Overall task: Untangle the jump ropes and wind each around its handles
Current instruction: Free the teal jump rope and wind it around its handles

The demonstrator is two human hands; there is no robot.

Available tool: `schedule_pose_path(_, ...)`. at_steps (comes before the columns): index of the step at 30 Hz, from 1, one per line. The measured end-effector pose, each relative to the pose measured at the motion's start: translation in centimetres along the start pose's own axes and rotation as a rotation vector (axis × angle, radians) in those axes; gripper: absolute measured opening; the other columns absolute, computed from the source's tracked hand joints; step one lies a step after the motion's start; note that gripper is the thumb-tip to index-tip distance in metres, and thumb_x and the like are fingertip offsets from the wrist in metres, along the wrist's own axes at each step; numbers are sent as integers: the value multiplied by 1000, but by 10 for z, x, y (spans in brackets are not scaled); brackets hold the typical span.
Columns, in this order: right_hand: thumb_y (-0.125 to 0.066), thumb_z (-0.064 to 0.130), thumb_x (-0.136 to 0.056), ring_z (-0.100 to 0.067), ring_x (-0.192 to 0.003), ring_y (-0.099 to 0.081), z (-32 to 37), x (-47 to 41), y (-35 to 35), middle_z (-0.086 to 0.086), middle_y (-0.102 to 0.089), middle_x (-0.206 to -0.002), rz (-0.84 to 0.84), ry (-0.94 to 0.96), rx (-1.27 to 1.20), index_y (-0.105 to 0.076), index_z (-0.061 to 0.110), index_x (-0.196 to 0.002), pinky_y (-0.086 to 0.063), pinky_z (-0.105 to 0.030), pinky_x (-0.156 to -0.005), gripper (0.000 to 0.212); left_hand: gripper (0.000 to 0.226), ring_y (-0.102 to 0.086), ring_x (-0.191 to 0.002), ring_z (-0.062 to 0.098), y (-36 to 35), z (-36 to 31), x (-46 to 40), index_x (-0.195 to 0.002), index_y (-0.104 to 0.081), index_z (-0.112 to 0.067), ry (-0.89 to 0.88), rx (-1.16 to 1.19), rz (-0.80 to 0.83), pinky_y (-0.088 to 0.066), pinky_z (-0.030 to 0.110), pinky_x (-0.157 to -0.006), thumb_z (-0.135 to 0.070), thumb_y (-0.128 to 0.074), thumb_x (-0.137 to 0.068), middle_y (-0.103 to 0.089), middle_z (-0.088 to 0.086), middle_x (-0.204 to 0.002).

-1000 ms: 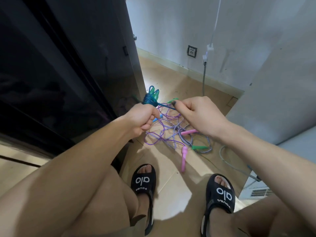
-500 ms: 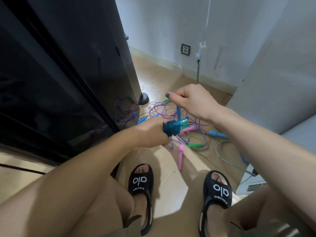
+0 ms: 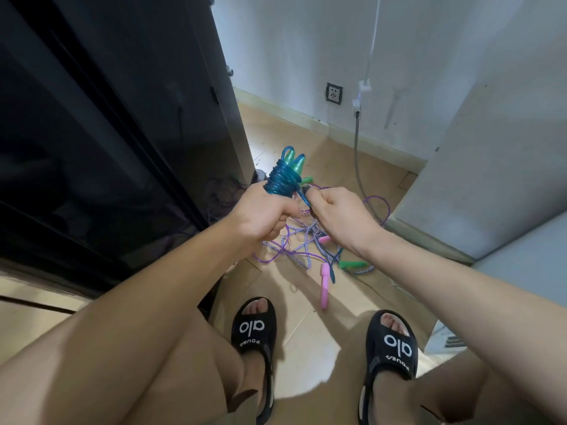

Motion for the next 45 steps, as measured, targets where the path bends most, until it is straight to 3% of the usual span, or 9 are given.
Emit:
schedule_pose_path(9, -38, 44, -104, -30, -61, -43, 30, 21, -8, -1, -39, -52, -52, 370, 491, -36, 16, -62, -39, -37, -55, 51, 21, -22, -38, 11, 21, 14, -13, -79, -45, -11, 88, 28, -197, -15, 21, -40, 9, -50, -81, -30, 2, -57)
schedule_pose_path(14, -40, 47, -102, -30, -58, -43, 31, 15, 11, -6, -39, -49, -100, 396, 485, -44, 10, -66, -35, -34, -52, 51, 19, -29, -40, 16, 26, 18, -17, -83, -51, -11, 84, -99, -201, -24, 22, -39, 6, -59, -78, -38, 6, -60)
schedule_pose_path(18, -40, 44, -103, -16, -49, -36, 35, 20, 11, -3, -36, -47, -80, 439, 532, -34, 17, -57, -19, -31, -49, 53, 20, -26, -44, 17, 23, 19, -19, -87, -50, -10, 87, -94, -180, -22, 24, -42, 7, -57, -80, -35, 6, -61)
schedule_pose_path(23, -44, 45, -101, -28, -54, -37, 43, 22, 20, -7, -36, -48, -89, 481, 529, -34, 16, -58, -32, -34, -51, 52, 19, -35, -48, 18, 23, 18, -19, -86, -56, -15, 56, -309, -195, -31, 25, -45, 2, -62, -80, -46, 5, -64)
schedule_pose_path(29, -47, 52, -98, -32, -62, -41, 50, 12, 35, -6, -42, -51, -88, 464, 527, -38, 15, -58, -40, -37, -59, 55, 31, -39, -46, 15, -7, 23, -8, -62, -46, -17, 17, -775, 175, -32, 23, -47, 0, -69, -75, -43, -4, -52)
schedule_pose_path(33, -53, 56, -95, -25, -58, -32, 41, -2, 36, -4, -35, -51, -2, 372, 465, -34, 13, -57, -31, -35, -55, 60, 36, -37, -55, 17, -23, 24, 5, -61, -42, -14, -92, -861, 375, -31, 31, -55, -7, -75, -75, -39, -2, -57)
schedule_pose_path(37, -59, 49, -94, -18, -57, -17, 21, -6, 21, -5, -20, -58, 231, 271, 212, -23, 15, -58, -15, -35, -56, 61, 55, -48, -69, 14, -22, 18, 19, -90, -59, 3, -143, -697, 511, -36, 32, -65, -45, -82, -75, -52, 4, -74)
schedule_pose_path(41, -56, 46, -96, -24, -64, -21, 6, -7, 16, -10, -25, -65, 258, 117, -48, -35, 2, -61, -19, -34, -62, 60, 45, -36, -50, 12, -20, 5, 27, -63, -48, -20, -197, -505, 467, -30, 24, -48, -50, -69, -89, -42, -2, -56)
schedule_pose_path(45, -55, 50, -86, -18, -58, -21, 4, -6, 21, -6, -28, -60, 203, 72, -90, -41, 11, -60, -19, -28, -52, 49, 49, -16, -45, 11, -15, -1, 27, -71, -40, -13, -140, -197, 454, -16, 20, -40, -51, -58, -96, -22, 1, -58)
Point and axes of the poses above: each hand's wrist, its own x-axis away from the middle knuckle, its own y-axis out of the back of the hand, z = x × y, the point moved 5 cm from there along -x, towards the middle knuckle
